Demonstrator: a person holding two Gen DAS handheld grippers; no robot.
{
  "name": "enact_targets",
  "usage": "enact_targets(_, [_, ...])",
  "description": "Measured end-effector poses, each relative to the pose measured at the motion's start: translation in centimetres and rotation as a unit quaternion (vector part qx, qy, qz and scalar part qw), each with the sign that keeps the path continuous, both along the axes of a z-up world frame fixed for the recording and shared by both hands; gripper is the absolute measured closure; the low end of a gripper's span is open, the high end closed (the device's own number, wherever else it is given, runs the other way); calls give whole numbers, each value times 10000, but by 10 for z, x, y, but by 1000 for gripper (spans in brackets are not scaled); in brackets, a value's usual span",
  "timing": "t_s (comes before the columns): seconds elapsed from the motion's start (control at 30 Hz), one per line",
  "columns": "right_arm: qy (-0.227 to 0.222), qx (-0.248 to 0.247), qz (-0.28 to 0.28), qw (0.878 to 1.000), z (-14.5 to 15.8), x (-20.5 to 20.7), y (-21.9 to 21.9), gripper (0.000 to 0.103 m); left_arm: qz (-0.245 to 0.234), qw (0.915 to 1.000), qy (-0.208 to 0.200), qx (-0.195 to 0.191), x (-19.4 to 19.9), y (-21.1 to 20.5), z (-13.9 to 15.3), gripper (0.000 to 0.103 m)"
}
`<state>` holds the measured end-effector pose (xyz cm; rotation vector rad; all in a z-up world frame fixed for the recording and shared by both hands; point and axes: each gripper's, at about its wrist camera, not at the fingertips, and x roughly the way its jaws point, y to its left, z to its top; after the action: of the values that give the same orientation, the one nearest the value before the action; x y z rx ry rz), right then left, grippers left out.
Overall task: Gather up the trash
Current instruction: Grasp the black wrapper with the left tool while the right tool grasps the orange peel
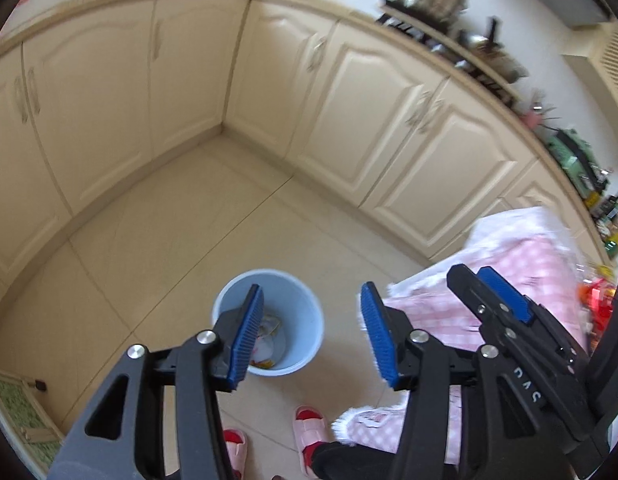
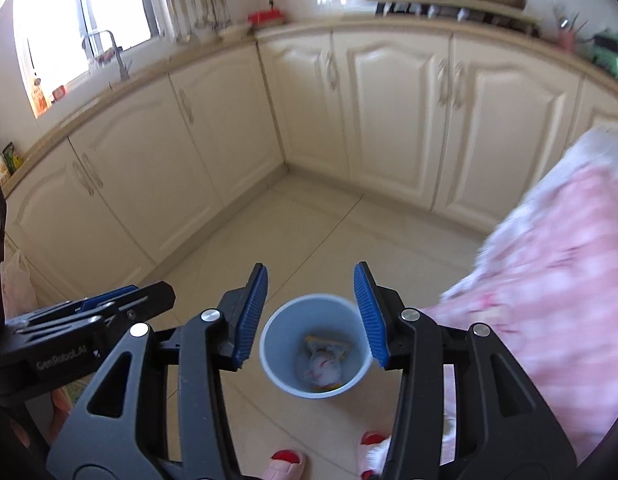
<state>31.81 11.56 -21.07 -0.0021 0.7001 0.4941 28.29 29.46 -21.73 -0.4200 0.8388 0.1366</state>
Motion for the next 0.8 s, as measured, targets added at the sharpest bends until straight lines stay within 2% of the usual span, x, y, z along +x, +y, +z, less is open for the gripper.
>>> enact_targets(0.17, [-484, 98, -342, 9982, 46, -40, -60, 57, -587, 9968, -520, 119, -21, -60, 52, 50])
enact_targets(0.33, [-906, 137, -829, 9923, 79, -74, -134, 55, -1443, 9857, -821, 295, -29, -141, 85, 48])
enact_targets(0.5, [-1021, 129, -1445, 9841, 88, -94, -216, 53, -2214, 9722, -741, 156, -26, -215, 87, 48])
enact_targets(0.63, [-918, 109, -2036, 9747, 82, -100, -277, 53, -2804, 9587, -484, -2, -15, -275, 74, 48])
enact_targets(0.7, [-827, 127, -2244, 9709, 75, -102, -301, 53, -3001, 9533, -339, -77, -8, -296, 65, 48])
enact_targets(0.8, [-644, 194, -2523, 9653, 64, -102, -334, 53, -3108, 9503, -179, 12, -1, -323, 55, 48])
